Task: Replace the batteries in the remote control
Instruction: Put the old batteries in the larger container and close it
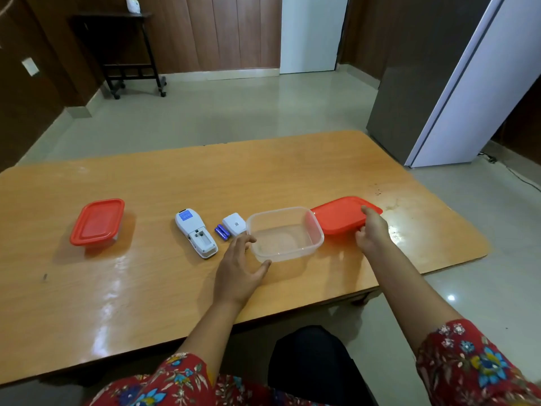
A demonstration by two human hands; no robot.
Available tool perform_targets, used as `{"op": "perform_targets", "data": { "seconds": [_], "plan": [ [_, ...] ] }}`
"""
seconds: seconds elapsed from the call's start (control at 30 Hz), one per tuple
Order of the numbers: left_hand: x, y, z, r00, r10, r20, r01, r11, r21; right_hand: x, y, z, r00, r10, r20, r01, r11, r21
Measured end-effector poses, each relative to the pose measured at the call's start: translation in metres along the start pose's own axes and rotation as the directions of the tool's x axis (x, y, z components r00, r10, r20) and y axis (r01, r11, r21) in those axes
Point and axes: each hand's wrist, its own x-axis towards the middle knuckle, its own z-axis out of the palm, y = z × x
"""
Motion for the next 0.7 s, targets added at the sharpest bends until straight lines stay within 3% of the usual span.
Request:
{"op": "perform_targets", "data": {
  "seconds": [0.17, 0.27, 0.33, 0.4, 0.47, 0.53, 0.63, 0.7],
  "plan": [
    [-0.002, 0.007, -0.004, 0.999, -0.044, 0.011, 0.044, 0.999, 0.027, -0.018, 0.011, -0.005, 0.995, -0.087, 0.046, 0.098, 0.912, -0.398],
    [-0.01, 0.006, -0.012, 0.999, -0.03, -0.018, 0.03, 1.0, 0.009, -0.045, 0.019, -0.004, 0.98, -0.147, 0.134, 0.194, 0.852, -0.486],
    [-0.016, -0.003, -0.022, 0.998, -0.003, -0.068, 0.002, 1.0, -0.017, -0.062, 0.03, -0.002, 0.953, -0.214, 0.214, 0.301, 0.747, -0.592],
    [-0.017, -0.016, -0.037, 0.988, -0.004, -0.153, 0.003, 1.0, -0.002, -0.077, 0.04, 0.005, 0.879, -0.336, 0.338, 0.474, 0.55, -0.687],
    [-0.013, -0.03, -0.051, 0.964, -0.064, -0.259, 0.072, 0.997, 0.021, -0.092, 0.049, 0.021, 0.742, -0.436, 0.509, 0.661, 0.348, -0.665],
    [-0.008, -0.043, -0.062, 0.925, -0.156, -0.347, 0.174, 0.985, 0.02, -0.107, 0.057, 0.045, 0.612, -0.473, 0.633, 0.777, 0.211, -0.593],
    [-0.004, -0.059, -0.067, 0.88, -0.27, -0.391, 0.275, 0.96, -0.043, -0.122, 0.073, 0.088, 0.463, -0.443, 0.768, 0.869, 0.053, -0.492],
    [-0.001, -0.067, -0.066, 0.868, -0.308, -0.39, 0.301, 0.95, -0.079, -0.123, 0.088, 0.117, 0.457, -0.319, 0.83, 0.868, -0.044, -0.495]
  ]
}}
